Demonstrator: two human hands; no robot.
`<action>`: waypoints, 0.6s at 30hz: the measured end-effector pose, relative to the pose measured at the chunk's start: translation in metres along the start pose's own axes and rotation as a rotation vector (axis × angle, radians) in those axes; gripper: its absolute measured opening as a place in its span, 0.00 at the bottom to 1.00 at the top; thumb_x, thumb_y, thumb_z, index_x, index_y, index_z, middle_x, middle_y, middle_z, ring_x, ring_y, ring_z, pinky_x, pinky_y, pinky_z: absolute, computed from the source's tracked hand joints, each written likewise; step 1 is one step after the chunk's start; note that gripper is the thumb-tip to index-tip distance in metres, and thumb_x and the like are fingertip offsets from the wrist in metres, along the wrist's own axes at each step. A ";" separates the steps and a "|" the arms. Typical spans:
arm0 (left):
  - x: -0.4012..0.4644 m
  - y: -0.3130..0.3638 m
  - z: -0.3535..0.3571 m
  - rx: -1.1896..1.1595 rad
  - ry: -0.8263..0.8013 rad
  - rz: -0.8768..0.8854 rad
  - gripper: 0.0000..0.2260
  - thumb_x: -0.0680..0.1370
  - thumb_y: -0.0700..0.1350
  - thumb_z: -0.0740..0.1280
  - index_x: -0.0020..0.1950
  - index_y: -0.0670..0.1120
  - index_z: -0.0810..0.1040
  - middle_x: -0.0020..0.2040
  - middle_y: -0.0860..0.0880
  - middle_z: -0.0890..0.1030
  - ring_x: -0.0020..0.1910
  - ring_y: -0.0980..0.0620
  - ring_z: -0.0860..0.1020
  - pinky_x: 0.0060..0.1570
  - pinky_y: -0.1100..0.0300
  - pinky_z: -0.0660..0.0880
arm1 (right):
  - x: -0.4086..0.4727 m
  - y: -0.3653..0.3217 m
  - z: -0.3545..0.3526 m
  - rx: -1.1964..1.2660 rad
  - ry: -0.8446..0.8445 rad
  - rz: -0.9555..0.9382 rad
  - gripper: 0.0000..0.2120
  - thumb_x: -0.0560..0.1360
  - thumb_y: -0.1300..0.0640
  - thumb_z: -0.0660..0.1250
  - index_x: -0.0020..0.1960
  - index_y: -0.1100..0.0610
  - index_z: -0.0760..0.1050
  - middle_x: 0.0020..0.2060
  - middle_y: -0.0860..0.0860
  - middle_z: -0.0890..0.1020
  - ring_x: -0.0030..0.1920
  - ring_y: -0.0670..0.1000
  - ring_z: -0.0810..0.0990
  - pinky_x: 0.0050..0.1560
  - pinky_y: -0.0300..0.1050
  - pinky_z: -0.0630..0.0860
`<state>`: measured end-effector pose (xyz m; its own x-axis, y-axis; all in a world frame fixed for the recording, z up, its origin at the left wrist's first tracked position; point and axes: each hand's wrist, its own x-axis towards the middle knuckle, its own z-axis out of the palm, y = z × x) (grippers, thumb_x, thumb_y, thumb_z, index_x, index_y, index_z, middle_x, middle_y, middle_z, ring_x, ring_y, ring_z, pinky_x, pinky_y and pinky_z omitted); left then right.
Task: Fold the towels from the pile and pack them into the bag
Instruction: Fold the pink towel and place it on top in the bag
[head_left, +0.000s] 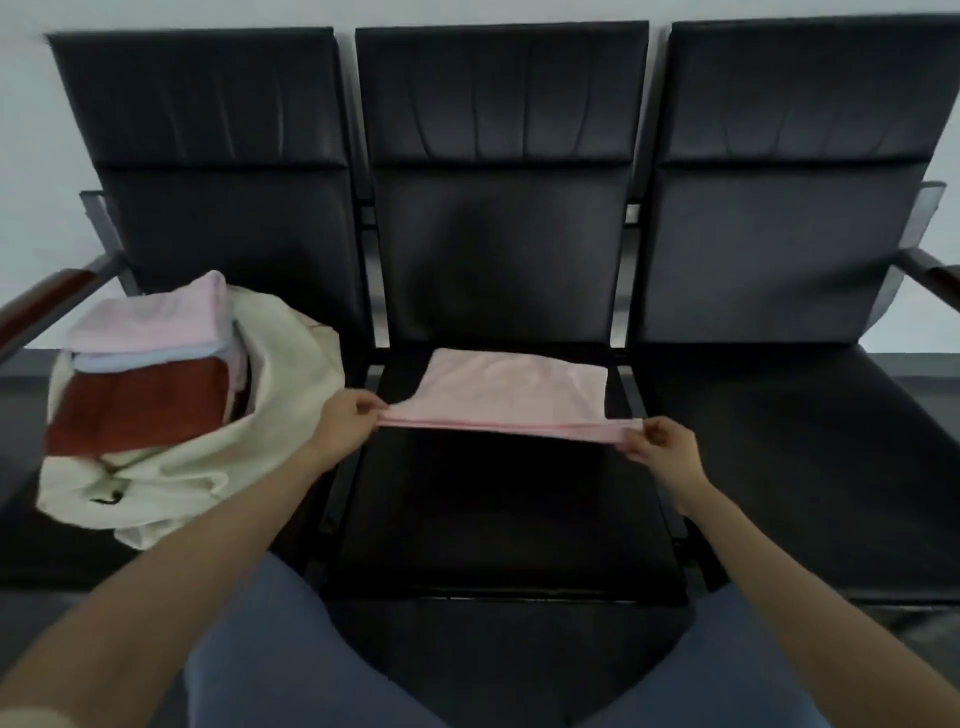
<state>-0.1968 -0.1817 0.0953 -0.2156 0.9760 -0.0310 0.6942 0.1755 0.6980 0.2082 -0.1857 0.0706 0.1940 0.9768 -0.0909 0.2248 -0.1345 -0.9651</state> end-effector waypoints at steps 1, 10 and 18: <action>-0.014 -0.021 0.017 0.042 -0.037 -0.033 0.09 0.73 0.31 0.66 0.49 0.39 0.84 0.49 0.40 0.84 0.50 0.43 0.80 0.52 0.58 0.73 | -0.009 0.020 0.004 -0.013 -0.036 0.050 0.06 0.76 0.66 0.67 0.42 0.58 0.73 0.41 0.59 0.80 0.32 0.41 0.82 0.36 0.33 0.79; -0.076 -0.095 0.051 0.366 -0.250 0.041 0.07 0.73 0.33 0.67 0.46 0.42 0.83 0.49 0.41 0.79 0.54 0.42 0.76 0.54 0.60 0.69 | -0.059 0.077 -0.002 -0.126 -0.151 0.183 0.08 0.73 0.65 0.71 0.50 0.68 0.78 0.41 0.59 0.82 0.38 0.48 0.81 0.37 0.32 0.79; -0.112 0.000 0.096 0.602 -0.286 0.305 0.27 0.69 0.48 0.71 0.66 0.43 0.71 0.72 0.40 0.63 0.66 0.39 0.67 0.62 0.51 0.67 | -0.064 0.076 -0.019 -0.273 -0.194 0.099 0.07 0.72 0.63 0.73 0.49 0.61 0.79 0.40 0.55 0.82 0.37 0.47 0.79 0.35 0.32 0.78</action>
<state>-0.1068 -0.2785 0.0299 0.1778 0.9740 -0.1407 0.9696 -0.1490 0.1938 0.2309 -0.2614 0.0076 0.0488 0.9666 -0.2514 0.4664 -0.2447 -0.8501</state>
